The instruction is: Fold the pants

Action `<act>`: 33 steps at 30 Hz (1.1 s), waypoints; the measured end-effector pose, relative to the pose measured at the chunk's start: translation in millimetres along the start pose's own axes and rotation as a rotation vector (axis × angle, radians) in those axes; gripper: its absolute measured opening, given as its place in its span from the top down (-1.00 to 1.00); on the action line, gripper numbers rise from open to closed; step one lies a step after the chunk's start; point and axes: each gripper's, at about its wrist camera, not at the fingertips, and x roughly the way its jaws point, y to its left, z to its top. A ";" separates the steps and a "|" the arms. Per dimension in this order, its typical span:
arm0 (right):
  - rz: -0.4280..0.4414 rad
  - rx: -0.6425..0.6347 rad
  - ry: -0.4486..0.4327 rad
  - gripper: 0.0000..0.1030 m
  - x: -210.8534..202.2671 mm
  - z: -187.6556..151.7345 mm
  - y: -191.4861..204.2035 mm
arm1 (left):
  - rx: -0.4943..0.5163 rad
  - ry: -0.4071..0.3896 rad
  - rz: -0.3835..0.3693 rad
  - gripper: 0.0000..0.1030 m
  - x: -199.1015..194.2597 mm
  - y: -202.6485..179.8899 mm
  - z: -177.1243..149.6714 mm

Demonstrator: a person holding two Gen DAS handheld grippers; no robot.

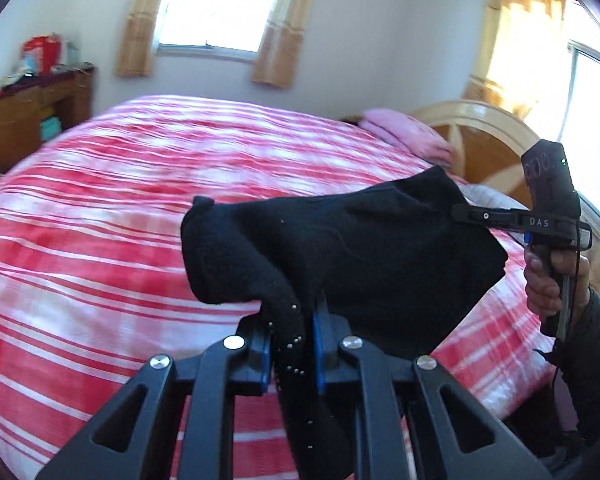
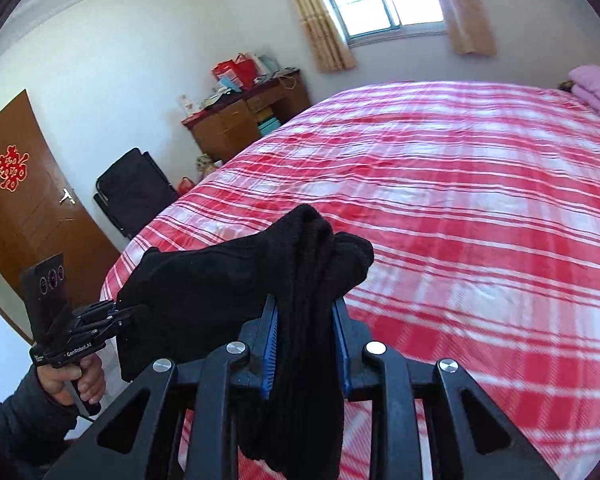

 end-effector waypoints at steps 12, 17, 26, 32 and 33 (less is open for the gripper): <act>0.018 0.182 0.153 0.41 134.6 -7.6 -29.6 | -0.064 0.072 0.200 -0.18 49.5 69.9 -43.9; -0.067 0.180 0.126 0.26 111.5 -15.9 -33.0 | -0.036 0.094 0.236 -0.61 45.4 71.2 -47.7; -0.121 0.053 0.098 -0.09 81.2 -47.6 -4.4 | 0.040 0.102 0.297 -0.79 37.2 65.2 -63.1; -0.104 0.189 0.109 -0.15 91.1 -61.4 -41.5 | 0.034 0.097 0.319 -0.86 36.7 63.3 -65.0; -0.114 0.172 0.108 -0.15 91.0 -61.3 -39.2 | 0.031 0.098 0.326 -0.86 36.6 61.9 -65.6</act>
